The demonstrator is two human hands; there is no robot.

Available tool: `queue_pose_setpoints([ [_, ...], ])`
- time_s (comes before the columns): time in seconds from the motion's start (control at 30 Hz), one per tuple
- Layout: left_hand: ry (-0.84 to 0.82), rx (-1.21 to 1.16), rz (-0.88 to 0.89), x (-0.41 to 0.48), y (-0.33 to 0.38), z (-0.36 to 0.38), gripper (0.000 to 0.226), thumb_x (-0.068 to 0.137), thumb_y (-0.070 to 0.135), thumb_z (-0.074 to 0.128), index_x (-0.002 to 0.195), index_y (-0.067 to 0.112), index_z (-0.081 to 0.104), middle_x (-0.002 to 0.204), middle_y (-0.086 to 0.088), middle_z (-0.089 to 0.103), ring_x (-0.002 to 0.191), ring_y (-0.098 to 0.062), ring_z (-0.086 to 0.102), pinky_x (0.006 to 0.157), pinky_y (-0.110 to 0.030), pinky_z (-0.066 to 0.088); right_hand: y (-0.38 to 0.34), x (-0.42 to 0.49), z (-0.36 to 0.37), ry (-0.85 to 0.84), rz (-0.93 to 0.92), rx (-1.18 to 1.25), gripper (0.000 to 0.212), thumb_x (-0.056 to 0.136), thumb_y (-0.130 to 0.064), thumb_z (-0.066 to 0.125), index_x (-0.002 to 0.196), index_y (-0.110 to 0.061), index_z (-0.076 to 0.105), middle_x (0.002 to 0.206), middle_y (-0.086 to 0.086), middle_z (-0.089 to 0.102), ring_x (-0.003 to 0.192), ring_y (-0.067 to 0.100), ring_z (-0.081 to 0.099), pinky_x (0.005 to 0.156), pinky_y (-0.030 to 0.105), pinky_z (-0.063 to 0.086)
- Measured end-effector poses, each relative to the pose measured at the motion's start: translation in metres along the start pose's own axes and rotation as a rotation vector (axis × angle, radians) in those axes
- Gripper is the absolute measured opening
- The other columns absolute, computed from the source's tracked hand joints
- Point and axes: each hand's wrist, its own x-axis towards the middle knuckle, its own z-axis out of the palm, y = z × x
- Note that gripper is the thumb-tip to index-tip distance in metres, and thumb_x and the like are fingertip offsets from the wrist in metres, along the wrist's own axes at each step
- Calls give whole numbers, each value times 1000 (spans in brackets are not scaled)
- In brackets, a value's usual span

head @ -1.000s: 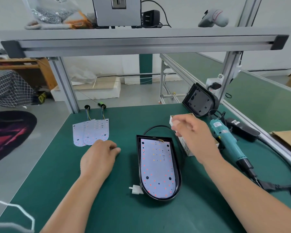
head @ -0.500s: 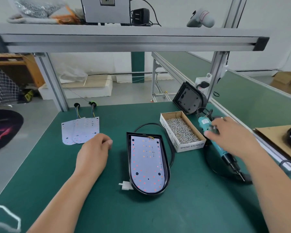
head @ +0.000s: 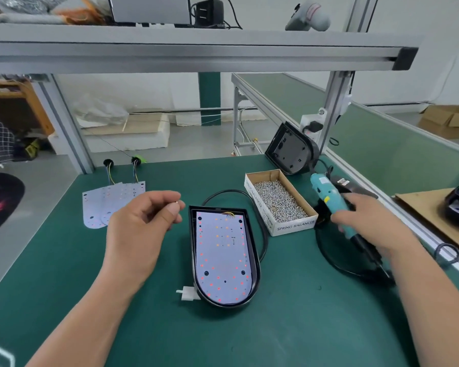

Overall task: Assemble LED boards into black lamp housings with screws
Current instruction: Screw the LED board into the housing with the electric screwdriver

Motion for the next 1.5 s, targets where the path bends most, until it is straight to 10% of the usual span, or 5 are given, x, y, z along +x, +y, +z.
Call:
queue_pose_setpoints([
  [0.23,-217,76,40,-34,23,25,35,92,4,78,91,38,80,95,10,81,89,-7,74,80,-14,55,-54,-30,16,22,5,1263,20,98,-21,67,110,-6,65,87,8,66,63,13,60,52,21,53],
  [0.47,-291,213,-53,-54,15,40,12,88,42,78,99,44,75,100,20,75,96,-3,67,74,-24,52,-131,-59,72,-38,13,1651,20,94,-22,69,112,-17,61,74,2,56,58,15,51,53,25,48],
  [0.57,-286,240,-61,-58,10,42,21,92,33,80,99,49,70,101,23,74,96,4,62,72,-12,46,-143,-64,85,-1,-39,1741,9,97,-23,66,101,-16,62,69,-2,48,55,12,47,52,23,44],
  [0.73,-303,259,-76,-65,5,49,24,94,35,77,106,51,65,107,35,70,138,-15,50,106,-45,49,-139,-68,92,74,-78,1801,6,97,-19,64,93,-14,63,67,-2,45,54,13,44,52,25,42],
  [1.5,-283,219,-32,-65,-1,50,24,94,28,79,104,46,67,107,30,73,136,-22,55,108,-49,47,-137,-74,98,-7,-262,1740,5,92,-19,57,93,-16,61,65,-2,43,52,13,44,51,26,40],
])
